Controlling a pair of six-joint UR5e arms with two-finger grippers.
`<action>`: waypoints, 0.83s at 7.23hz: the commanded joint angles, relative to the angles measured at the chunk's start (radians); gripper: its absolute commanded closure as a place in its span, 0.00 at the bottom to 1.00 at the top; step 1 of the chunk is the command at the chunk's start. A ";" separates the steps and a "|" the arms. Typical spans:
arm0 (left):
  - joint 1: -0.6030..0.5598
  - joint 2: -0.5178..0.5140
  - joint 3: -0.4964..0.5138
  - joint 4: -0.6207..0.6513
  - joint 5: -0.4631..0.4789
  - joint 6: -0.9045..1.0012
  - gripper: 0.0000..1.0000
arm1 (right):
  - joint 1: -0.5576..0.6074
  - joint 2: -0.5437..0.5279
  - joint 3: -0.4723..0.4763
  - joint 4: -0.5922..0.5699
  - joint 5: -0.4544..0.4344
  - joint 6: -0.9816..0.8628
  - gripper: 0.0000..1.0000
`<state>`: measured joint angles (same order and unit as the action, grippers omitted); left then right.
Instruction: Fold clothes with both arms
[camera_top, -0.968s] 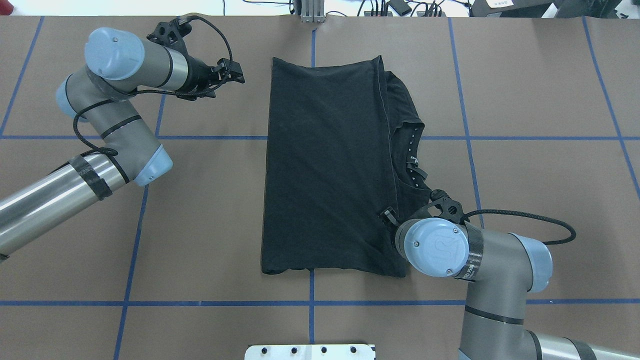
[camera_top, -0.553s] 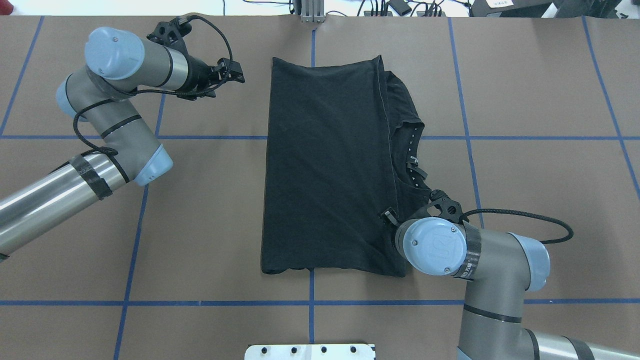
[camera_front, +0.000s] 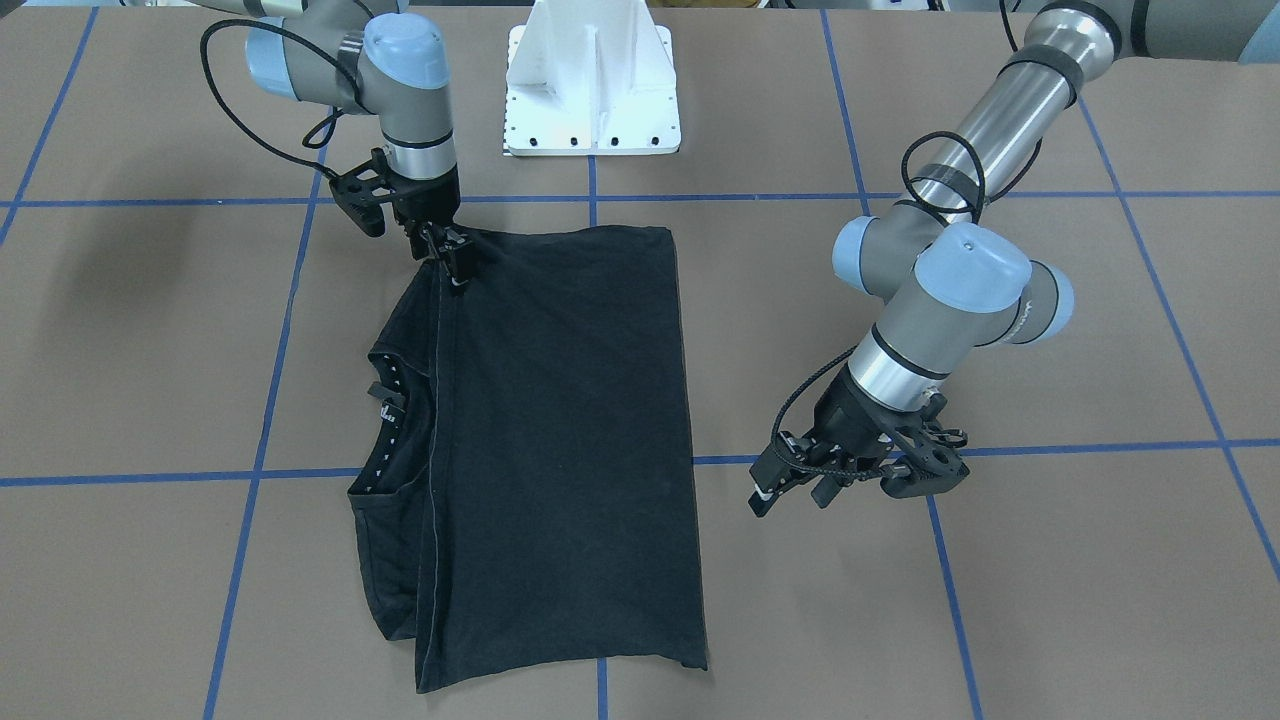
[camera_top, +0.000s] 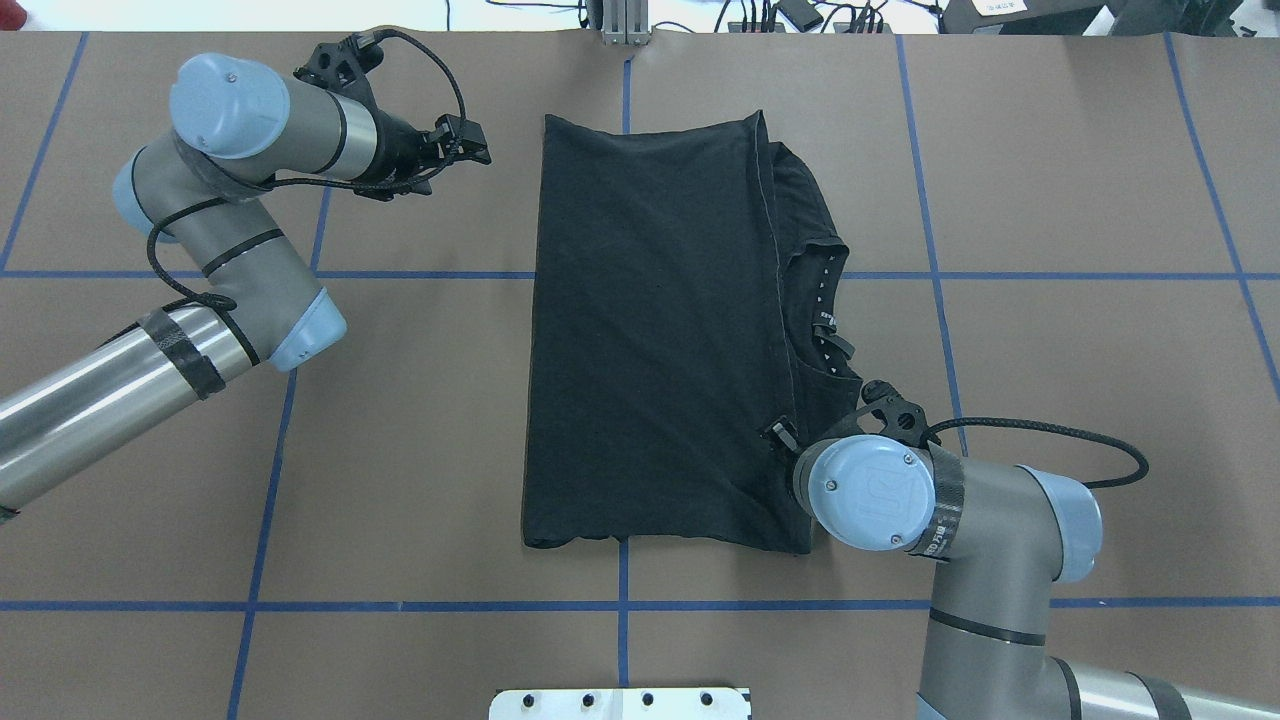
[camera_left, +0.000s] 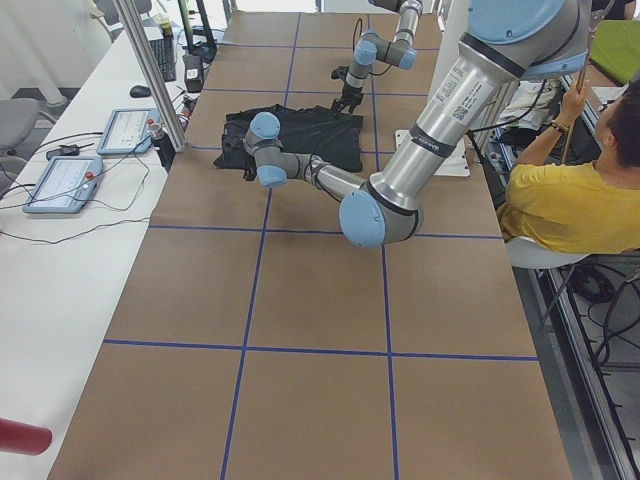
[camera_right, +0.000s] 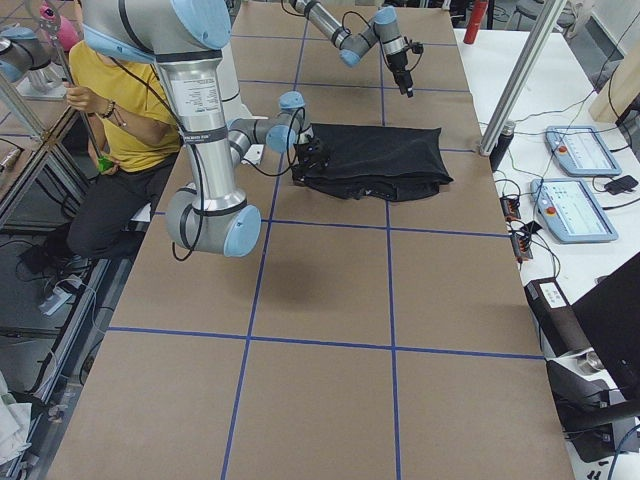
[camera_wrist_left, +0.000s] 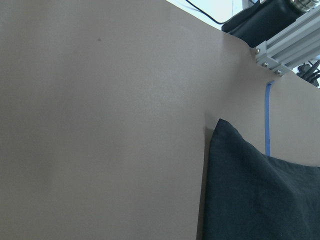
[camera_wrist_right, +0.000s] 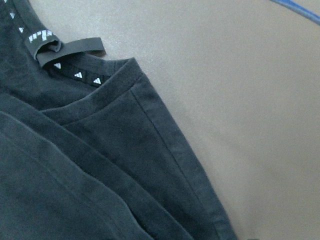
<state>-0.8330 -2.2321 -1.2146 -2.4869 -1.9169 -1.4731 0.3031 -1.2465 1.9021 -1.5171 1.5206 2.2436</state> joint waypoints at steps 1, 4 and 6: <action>0.000 -0.001 0.000 0.000 -0.001 -0.006 0.06 | -0.001 -0.001 -0.005 0.000 0.000 0.001 0.12; 0.014 0.011 -0.049 0.003 -0.001 -0.059 0.02 | -0.005 -0.002 -0.009 0.000 0.000 0.008 0.21; 0.032 0.029 -0.089 0.008 -0.001 -0.084 0.02 | -0.004 -0.002 -0.005 0.000 0.003 0.008 1.00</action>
<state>-0.8084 -2.2133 -1.2790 -2.4820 -1.9175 -1.5442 0.2984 -1.2486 1.8946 -1.5171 1.5208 2.2538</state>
